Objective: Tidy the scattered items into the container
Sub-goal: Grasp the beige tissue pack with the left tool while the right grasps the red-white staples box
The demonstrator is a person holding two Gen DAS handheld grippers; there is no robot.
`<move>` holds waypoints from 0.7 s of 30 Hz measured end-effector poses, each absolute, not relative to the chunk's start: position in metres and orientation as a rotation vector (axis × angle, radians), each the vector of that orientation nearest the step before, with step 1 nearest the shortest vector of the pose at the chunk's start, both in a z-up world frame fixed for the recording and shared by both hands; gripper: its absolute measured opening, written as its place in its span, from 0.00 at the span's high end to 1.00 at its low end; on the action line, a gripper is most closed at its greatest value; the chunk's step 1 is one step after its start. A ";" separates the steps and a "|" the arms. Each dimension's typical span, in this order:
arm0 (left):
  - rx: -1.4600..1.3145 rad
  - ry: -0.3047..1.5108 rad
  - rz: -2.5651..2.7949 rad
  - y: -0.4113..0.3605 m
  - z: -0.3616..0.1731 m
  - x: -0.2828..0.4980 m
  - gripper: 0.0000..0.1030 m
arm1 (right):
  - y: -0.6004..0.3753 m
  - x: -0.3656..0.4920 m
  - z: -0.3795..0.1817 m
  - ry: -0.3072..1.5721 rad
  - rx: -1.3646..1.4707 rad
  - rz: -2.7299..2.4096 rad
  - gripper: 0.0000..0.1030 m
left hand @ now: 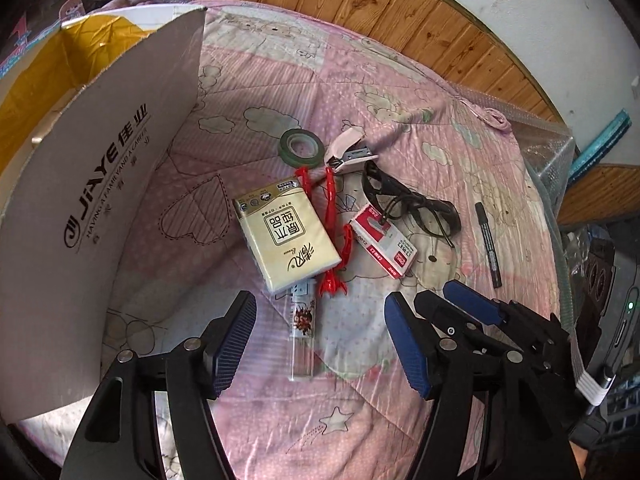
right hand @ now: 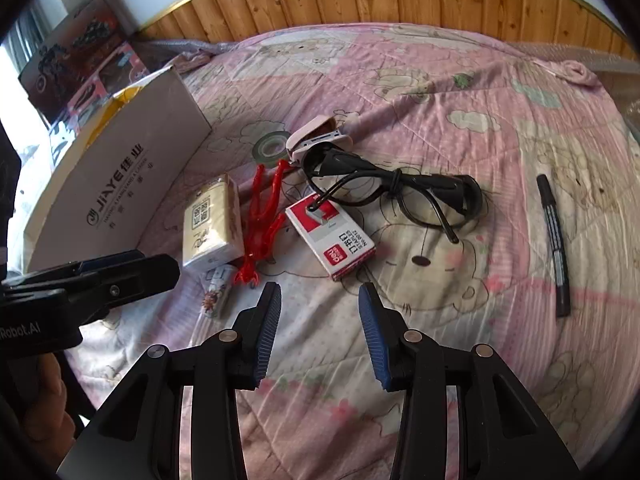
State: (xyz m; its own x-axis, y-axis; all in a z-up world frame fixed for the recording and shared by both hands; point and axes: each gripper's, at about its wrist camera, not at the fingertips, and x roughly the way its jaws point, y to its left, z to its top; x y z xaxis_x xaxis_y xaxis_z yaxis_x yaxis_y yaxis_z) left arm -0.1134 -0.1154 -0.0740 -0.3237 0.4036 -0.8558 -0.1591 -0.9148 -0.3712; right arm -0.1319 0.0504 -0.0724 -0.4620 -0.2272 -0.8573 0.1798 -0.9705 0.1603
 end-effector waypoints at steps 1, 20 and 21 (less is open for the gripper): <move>-1.587 -0.331 2.281 -0.115 -0.079 -0.119 0.34 | 0.049 -0.137 -0.076 -0.025 1.474 -2.500 0.56; -1.611 -0.329 2.335 -0.115 -0.124 -0.164 0.48 | 0.057 -0.187 -0.104 -0.142 1.461 -2.382 0.71; -1.605 -0.331 2.343 -0.117 -0.123 -0.163 0.49 | 0.058 -0.186 -0.103 -0.156 1.458 -2.376 0.72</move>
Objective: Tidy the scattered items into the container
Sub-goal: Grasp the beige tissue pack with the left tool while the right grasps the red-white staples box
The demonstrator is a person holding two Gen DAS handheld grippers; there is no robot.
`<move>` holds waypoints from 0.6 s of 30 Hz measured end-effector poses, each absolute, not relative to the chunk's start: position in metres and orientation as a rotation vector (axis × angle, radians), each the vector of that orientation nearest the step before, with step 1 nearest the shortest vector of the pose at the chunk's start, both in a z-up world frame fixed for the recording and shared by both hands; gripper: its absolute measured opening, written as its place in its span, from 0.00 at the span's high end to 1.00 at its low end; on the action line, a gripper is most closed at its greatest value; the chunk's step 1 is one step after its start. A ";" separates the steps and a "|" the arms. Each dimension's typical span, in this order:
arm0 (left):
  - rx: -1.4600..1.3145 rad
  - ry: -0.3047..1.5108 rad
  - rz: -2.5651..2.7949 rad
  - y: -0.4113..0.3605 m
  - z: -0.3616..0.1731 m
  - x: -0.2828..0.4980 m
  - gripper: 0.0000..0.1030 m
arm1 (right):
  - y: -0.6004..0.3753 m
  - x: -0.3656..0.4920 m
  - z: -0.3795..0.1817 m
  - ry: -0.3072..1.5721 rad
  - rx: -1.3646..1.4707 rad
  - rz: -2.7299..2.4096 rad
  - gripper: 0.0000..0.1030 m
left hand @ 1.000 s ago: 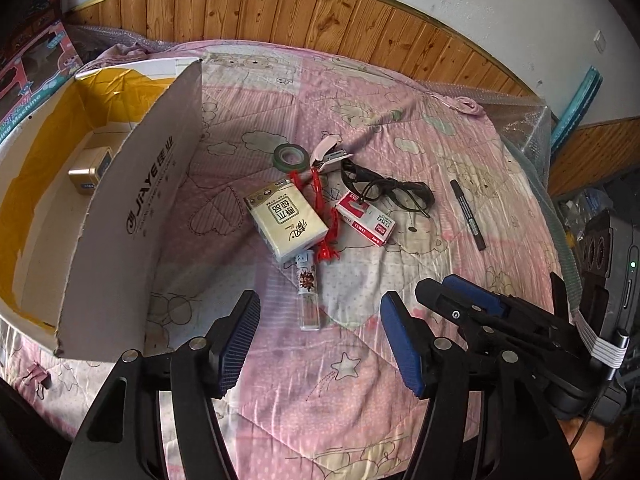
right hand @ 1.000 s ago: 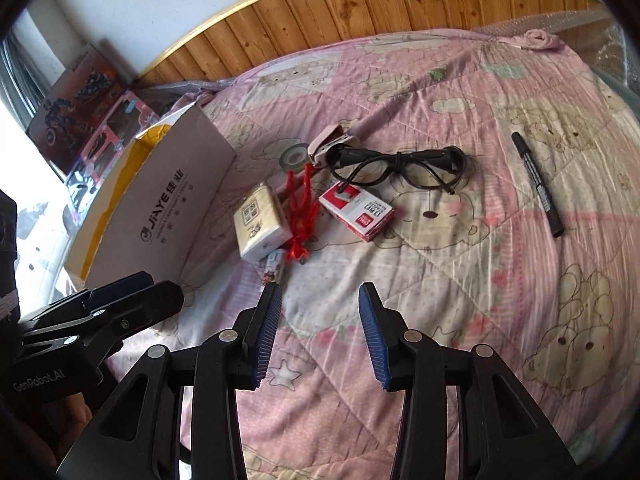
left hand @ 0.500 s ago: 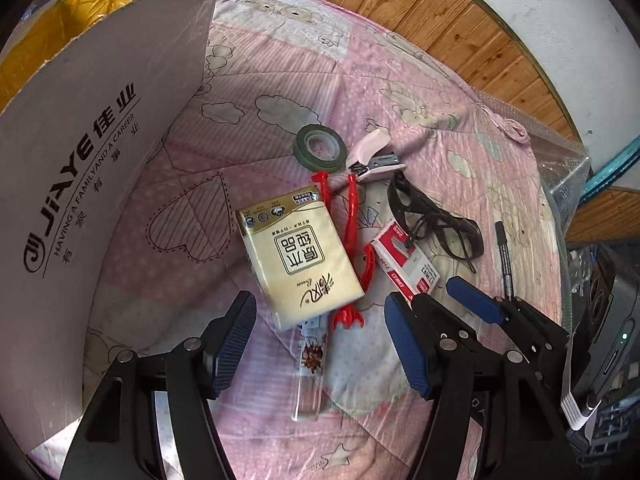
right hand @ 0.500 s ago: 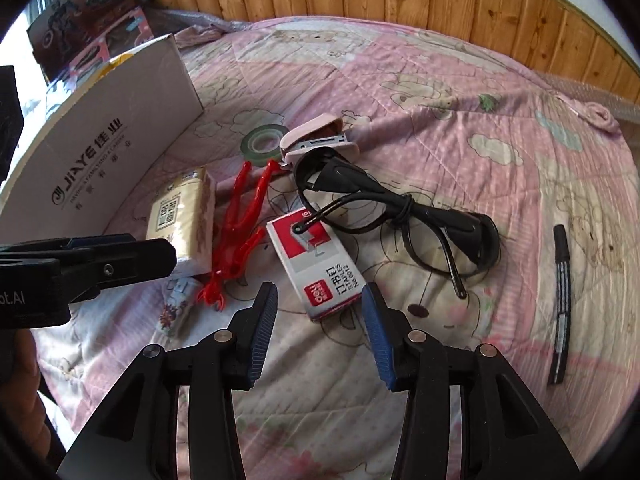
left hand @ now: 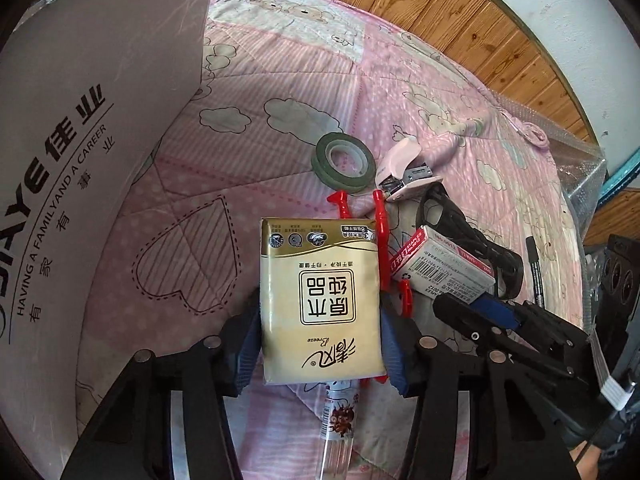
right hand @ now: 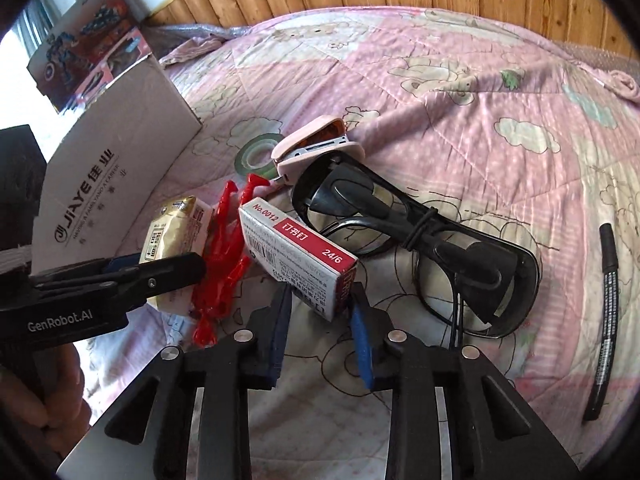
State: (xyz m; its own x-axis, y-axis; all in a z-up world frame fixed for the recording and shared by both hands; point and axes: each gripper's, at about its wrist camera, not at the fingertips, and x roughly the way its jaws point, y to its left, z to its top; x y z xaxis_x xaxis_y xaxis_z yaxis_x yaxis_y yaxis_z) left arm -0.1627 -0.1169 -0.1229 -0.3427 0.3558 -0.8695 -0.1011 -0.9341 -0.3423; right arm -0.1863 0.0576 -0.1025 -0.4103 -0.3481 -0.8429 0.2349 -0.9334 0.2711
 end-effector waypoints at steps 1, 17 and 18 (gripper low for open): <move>-1.598 -0.338 2.350 -0.119 -0.122 -0.162 0.49 | 0.058 -0.186 -0.101 -0.174 1.453 -2.366 0.72; -1.554 -0.291 2.376 -0.134 -0.109 -0.144 0.49 | 0.056 -0.208 -0.104 -0.546 1.338 -2.229 0.83; -1.548 -0.290 2.380 -0.134 -0.107 -0.144 0.49 | 0.055 -0.207 -0.102 -0.537 1.333 -2.234 0.84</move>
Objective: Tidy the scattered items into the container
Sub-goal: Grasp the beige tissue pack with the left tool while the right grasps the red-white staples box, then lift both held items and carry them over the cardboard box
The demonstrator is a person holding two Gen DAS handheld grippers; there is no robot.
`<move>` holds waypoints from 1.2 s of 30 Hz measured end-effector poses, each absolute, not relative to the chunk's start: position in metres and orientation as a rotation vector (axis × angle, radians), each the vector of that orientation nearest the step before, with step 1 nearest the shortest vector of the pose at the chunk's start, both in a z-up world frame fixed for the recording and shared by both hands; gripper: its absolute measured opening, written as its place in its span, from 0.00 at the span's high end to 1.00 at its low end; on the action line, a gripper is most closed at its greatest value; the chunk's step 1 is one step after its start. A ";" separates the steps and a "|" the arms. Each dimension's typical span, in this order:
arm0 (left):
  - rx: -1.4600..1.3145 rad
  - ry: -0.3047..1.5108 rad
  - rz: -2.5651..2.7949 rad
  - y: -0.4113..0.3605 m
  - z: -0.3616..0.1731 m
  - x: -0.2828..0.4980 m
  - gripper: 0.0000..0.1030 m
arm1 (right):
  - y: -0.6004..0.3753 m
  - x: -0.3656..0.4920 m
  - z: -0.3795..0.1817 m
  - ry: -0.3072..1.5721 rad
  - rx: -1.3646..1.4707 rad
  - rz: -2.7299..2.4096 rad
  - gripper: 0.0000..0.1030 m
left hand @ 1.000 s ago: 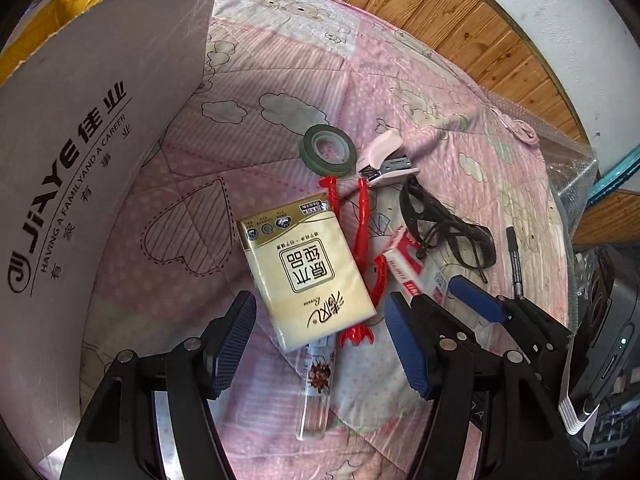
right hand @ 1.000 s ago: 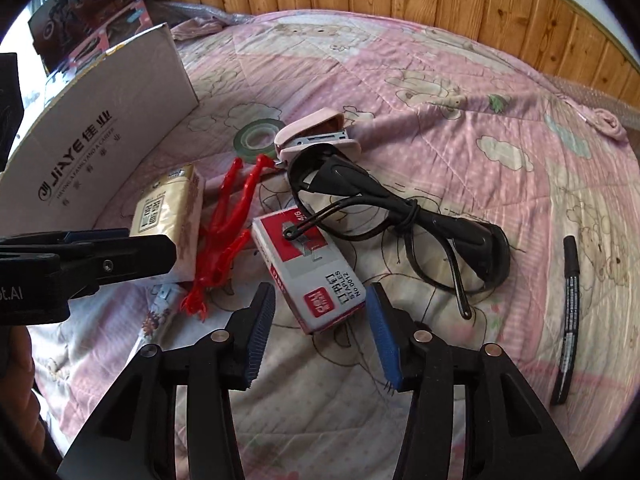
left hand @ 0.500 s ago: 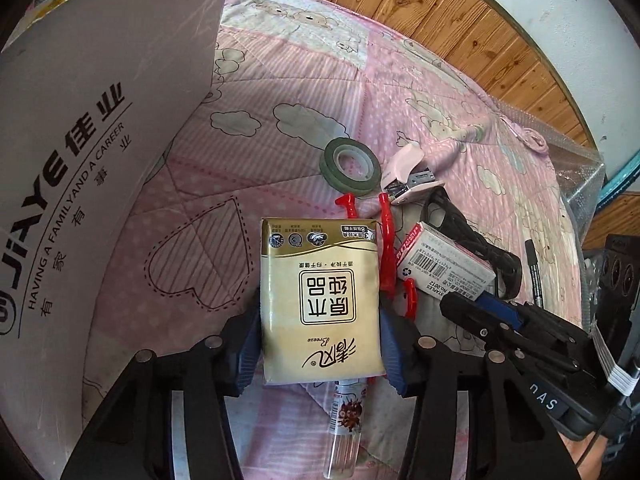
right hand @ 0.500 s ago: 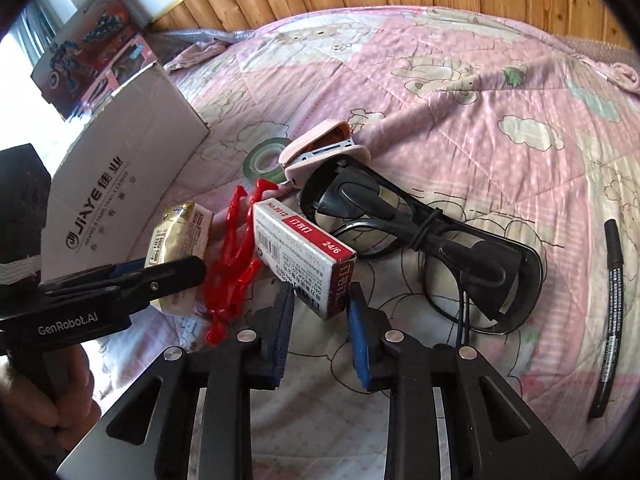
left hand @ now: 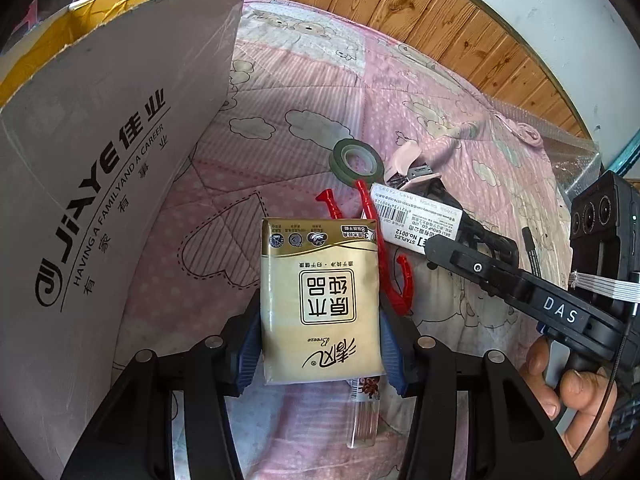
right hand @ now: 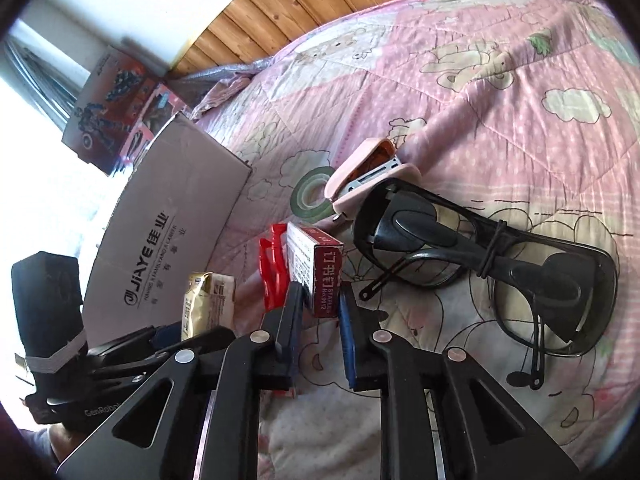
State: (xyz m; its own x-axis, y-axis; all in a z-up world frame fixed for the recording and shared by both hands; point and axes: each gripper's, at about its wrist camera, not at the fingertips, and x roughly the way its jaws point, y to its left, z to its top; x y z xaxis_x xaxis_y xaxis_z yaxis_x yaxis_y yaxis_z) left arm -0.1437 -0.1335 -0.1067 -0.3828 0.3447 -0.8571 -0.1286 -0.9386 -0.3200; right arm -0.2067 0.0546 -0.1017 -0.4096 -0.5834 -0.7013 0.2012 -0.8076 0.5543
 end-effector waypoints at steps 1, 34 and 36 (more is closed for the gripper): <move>-1.542 -0.289 2.384 -0.133 -0.104 -0.143 0.49 | 0.054 -0.205 -0.099 -0.527 1.327 -2.239 0.85; -1.362 -0.134 2.423 -0.133 -0.023 -0.049 0.50 | 0.048 -0.077 -0.041 -0.537 1.294 -2.430 0.86; -1.354 -0.133 2.424 -0.136 -0.020 -0.043 0.50 | 0.045 -0.072 -0.040 -0.529 1.293 -2.431 0.86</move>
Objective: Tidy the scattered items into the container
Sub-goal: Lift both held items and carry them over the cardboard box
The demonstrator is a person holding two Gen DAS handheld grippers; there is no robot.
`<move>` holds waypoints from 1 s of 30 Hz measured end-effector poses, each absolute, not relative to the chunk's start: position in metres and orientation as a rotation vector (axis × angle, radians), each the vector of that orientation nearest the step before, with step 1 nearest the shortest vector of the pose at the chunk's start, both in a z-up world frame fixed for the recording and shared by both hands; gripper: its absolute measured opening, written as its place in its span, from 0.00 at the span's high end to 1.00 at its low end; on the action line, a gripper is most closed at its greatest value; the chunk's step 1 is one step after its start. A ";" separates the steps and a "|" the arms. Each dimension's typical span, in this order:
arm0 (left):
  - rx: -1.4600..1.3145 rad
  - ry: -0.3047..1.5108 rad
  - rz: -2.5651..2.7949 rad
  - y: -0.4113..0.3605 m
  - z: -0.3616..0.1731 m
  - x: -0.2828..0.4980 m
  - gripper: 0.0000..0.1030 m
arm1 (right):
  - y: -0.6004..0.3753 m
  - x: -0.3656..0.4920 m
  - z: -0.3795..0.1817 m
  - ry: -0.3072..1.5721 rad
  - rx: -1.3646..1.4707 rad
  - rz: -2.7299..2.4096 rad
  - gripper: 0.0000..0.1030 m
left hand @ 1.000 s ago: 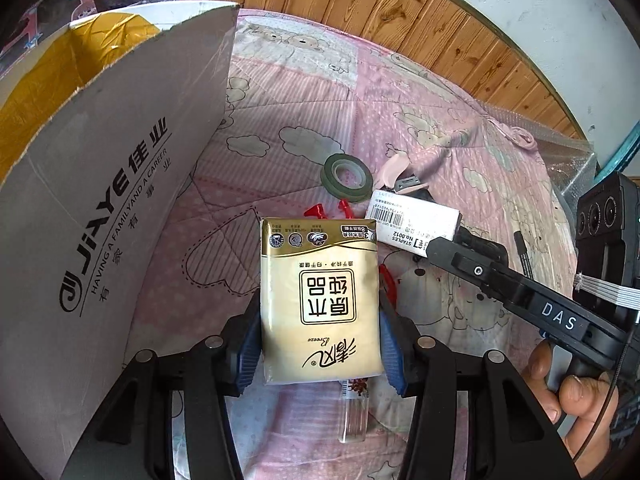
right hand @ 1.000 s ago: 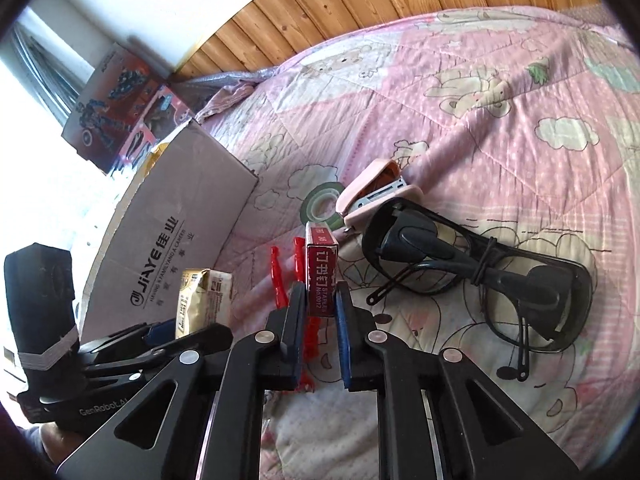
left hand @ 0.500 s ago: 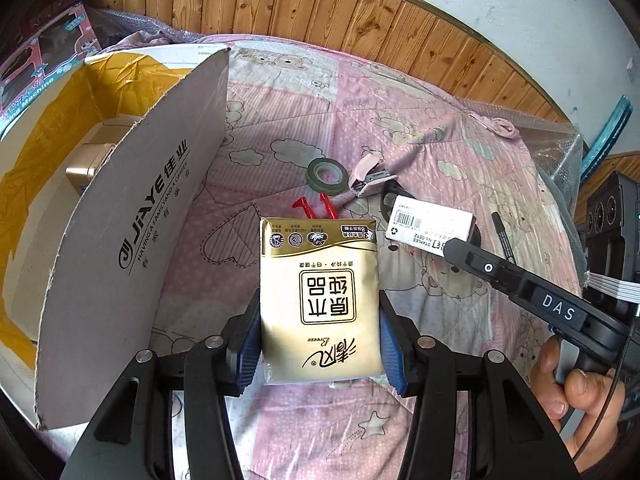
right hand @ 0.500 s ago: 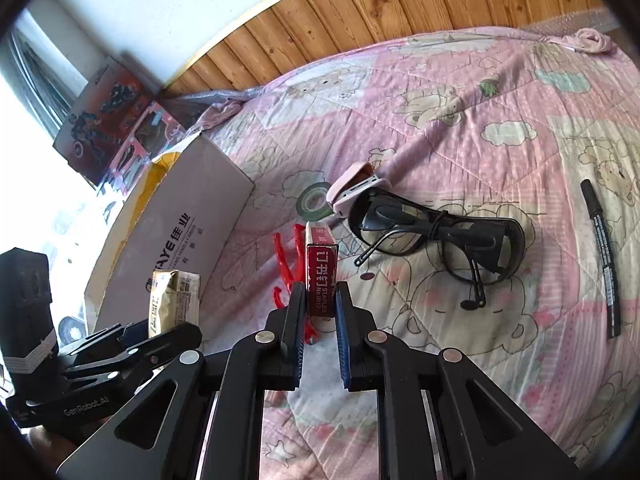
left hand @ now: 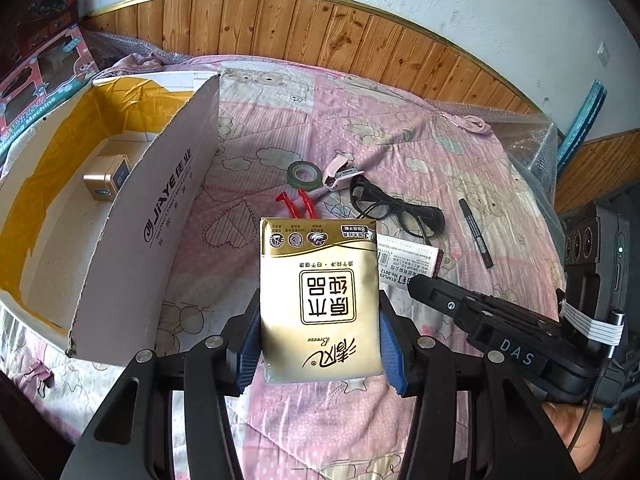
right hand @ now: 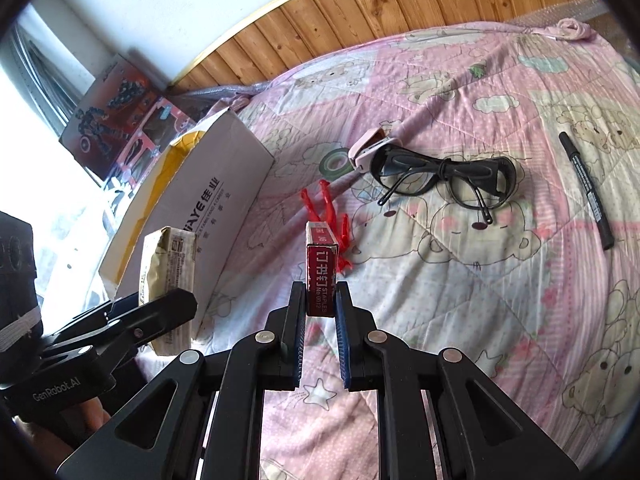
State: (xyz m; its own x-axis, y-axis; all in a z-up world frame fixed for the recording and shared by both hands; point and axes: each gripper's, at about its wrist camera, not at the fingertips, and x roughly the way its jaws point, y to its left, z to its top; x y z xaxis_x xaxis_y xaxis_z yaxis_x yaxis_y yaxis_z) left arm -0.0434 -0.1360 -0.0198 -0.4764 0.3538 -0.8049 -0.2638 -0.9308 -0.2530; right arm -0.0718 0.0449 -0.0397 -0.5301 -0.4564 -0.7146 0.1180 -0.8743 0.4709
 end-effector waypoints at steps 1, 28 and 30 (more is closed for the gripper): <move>-1.351 -0.134 2.424 -0.138 -0.019 -0.041 0.50 | 0.043 -0.069 -0.039 -0.528 1.292 -2.432 0.86; -1.272 -0.221 2.411 -0.185 0.006 -0.001 0.50 | 0.007 -0.005 -0.014 -0.533 1.224 -2.443 0.86; -1.266 -0.231 2.416 -0.191 0.009 0.001 0.50 | 0.000 -0.002 -0.011 -0.527 1.215 -2.435 0.86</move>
